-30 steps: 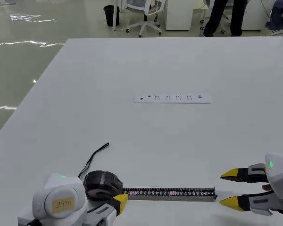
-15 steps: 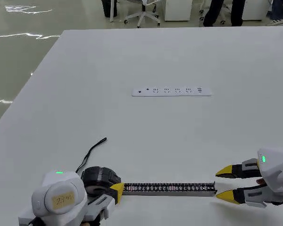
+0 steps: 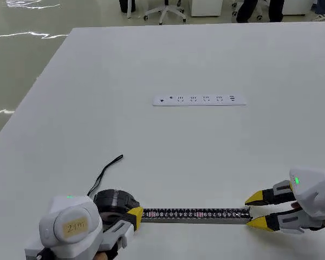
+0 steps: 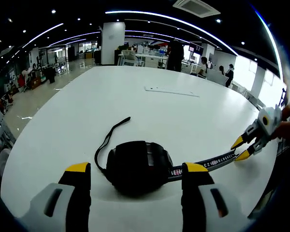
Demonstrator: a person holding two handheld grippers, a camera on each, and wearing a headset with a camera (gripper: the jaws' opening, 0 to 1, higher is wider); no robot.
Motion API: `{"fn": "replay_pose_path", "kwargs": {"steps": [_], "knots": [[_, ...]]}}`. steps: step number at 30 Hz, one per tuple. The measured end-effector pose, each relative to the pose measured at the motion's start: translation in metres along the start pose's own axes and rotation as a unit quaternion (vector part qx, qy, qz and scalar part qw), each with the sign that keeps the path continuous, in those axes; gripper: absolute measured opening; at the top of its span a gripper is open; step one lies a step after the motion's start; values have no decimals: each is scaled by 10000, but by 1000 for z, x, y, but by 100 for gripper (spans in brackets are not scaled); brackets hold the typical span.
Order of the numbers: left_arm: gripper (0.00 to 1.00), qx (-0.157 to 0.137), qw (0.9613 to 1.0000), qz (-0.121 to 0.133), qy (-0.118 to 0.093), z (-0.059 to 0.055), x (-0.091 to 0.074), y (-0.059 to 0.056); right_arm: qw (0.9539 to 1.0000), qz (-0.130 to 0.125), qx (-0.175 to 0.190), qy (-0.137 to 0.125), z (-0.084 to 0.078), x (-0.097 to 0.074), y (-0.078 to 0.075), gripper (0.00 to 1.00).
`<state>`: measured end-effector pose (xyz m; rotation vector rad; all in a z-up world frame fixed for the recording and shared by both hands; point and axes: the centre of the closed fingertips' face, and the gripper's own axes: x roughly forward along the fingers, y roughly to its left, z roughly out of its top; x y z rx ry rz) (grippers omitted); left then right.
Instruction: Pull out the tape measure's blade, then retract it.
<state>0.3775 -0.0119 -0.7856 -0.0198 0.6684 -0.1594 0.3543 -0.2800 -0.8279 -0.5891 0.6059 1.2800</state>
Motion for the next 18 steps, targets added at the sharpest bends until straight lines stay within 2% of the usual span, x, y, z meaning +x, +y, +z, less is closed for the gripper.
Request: {"fn": "replay_pose_path", "kwargs": {"steps": [3,12,18], "knots": [[73,-6,10000,6,21,-1,3,-1,10000,44,-57,-27,-1,1,1,17],[72,-24,10000,50,59,-5,6,-2,9998,149,-130,-74,-3,2,1,16],[71,-93,9999,66,66,-6,8,-1,9997,175,-44,-144,-1,2,3,15]]}}
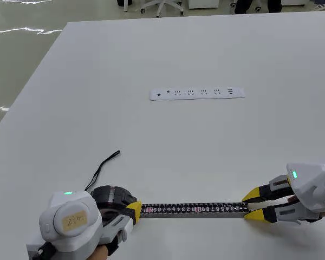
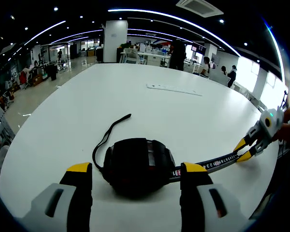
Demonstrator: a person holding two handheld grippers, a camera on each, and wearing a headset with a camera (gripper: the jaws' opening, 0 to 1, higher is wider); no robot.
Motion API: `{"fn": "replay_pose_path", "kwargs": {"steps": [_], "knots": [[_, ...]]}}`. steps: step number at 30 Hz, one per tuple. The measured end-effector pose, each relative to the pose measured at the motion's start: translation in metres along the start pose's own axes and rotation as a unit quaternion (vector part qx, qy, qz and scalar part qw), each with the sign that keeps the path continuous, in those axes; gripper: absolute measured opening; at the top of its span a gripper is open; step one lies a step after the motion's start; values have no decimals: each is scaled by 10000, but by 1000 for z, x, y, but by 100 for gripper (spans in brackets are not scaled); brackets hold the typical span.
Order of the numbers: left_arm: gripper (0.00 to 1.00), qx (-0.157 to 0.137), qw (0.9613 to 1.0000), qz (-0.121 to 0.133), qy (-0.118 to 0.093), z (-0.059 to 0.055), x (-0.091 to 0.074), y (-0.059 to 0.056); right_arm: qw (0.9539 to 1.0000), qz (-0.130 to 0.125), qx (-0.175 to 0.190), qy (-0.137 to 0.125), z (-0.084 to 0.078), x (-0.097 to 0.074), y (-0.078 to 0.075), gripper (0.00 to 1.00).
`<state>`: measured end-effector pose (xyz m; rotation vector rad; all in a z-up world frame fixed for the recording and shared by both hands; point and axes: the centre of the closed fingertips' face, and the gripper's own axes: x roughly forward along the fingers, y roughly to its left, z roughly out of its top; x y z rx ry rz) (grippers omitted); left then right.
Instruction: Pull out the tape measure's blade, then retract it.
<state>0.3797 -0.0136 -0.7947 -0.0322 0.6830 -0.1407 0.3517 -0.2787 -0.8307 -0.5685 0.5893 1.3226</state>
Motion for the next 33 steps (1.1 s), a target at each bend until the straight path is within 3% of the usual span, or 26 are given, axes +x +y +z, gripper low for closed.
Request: {"fn": "replay_pose_path", "kwargs": {"steps": [15,25,33], "knots": [[68,-4,9999,97,34,-6,1,0,9999,93,-112,17,-1,-1,0,13],[66,-168,9998,130,8,-2,4,-1,10000,62,-44,9,-1,-1,-1,13],[65,-292,9990,329,-3,3,10,-1,10000,53,-43,6,-1,0,-1,13]]}}
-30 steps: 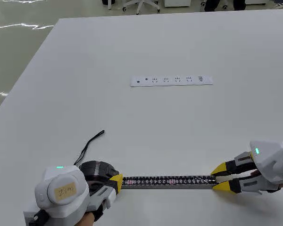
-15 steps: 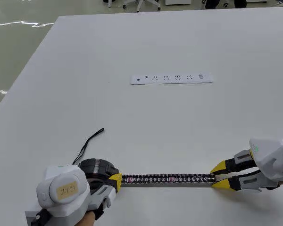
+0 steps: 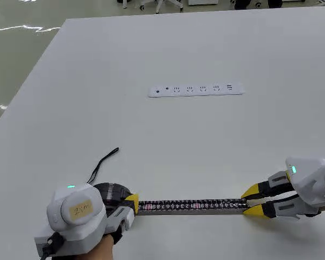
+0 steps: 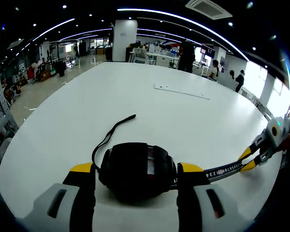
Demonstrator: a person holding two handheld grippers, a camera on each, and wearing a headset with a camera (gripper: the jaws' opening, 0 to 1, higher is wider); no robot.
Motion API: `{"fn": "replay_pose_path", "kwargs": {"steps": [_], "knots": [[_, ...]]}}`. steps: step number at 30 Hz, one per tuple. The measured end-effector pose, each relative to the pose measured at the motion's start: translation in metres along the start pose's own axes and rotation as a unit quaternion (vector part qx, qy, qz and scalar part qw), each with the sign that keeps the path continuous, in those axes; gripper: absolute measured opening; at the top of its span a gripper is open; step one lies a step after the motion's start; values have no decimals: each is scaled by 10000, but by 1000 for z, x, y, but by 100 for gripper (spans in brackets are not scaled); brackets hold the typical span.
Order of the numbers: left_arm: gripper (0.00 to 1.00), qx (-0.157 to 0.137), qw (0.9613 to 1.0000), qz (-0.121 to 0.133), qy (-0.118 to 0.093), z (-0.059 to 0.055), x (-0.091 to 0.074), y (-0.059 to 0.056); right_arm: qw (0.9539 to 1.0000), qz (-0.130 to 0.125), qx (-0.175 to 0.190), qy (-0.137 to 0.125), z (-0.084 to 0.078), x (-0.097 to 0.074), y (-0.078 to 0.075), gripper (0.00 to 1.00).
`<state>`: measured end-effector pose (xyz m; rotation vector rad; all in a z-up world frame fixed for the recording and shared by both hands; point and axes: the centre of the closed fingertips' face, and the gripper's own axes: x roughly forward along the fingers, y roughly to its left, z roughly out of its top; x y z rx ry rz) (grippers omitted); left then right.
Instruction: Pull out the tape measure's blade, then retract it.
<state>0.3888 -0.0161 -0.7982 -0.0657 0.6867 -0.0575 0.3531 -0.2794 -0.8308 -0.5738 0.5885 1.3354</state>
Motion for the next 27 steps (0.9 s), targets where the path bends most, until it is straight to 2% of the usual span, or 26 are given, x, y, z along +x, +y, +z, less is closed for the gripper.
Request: {"fn": "replay_pose_path", "kwargs": {"steps": [7,19,27], "knots": [[63,-129,9999,64,-9,1,1,0,10000,3,-11,8,0,0,0,13],[63,-150,9998,114,8,0,3,0,10000,4,32,-17,0,0,0,14],[62,-240,9996,140,86,0,2,1,10000,8,3,-5,0,0,1,13]]}}
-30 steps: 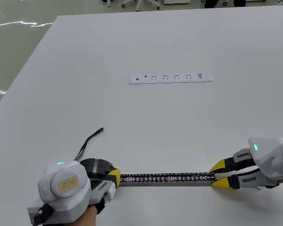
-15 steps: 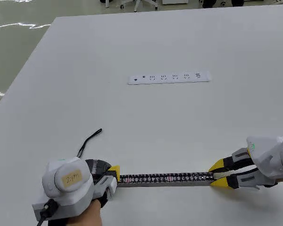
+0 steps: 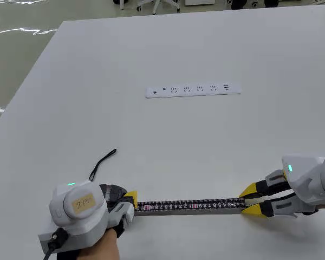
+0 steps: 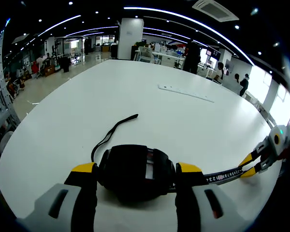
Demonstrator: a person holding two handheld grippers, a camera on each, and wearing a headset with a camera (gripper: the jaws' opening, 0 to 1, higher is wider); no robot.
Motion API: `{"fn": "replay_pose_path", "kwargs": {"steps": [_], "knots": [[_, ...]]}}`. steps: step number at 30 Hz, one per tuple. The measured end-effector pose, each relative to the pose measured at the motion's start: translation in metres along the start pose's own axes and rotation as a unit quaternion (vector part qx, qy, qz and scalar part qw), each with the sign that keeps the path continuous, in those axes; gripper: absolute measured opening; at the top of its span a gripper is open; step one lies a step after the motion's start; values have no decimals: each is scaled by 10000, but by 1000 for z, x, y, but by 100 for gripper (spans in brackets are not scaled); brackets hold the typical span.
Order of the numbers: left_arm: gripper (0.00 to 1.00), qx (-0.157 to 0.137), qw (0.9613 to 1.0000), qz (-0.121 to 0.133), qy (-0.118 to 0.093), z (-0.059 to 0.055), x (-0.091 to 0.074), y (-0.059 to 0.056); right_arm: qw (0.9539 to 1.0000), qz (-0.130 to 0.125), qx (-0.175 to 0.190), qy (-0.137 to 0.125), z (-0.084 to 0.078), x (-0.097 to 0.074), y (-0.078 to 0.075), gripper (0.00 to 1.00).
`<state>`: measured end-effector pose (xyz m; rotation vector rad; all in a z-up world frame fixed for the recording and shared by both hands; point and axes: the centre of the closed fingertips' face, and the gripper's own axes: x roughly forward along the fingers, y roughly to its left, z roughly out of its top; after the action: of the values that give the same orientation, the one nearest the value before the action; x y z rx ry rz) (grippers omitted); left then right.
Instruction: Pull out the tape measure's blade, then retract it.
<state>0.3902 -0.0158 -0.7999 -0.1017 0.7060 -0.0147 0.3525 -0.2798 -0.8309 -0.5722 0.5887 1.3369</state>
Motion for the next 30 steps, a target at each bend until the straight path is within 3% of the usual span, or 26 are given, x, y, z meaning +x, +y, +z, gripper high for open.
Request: {"fn": "replay_pose_path", "kwargs": {"steps": [18,30], "knots": [[58,40,9996,6,277,-1,0,0,10000,4,2,6,-1,-2,2,13],[57,182,9992,86,335,-3,0,0,10000,-4,-11,33,-3,-4,0,13]]}}
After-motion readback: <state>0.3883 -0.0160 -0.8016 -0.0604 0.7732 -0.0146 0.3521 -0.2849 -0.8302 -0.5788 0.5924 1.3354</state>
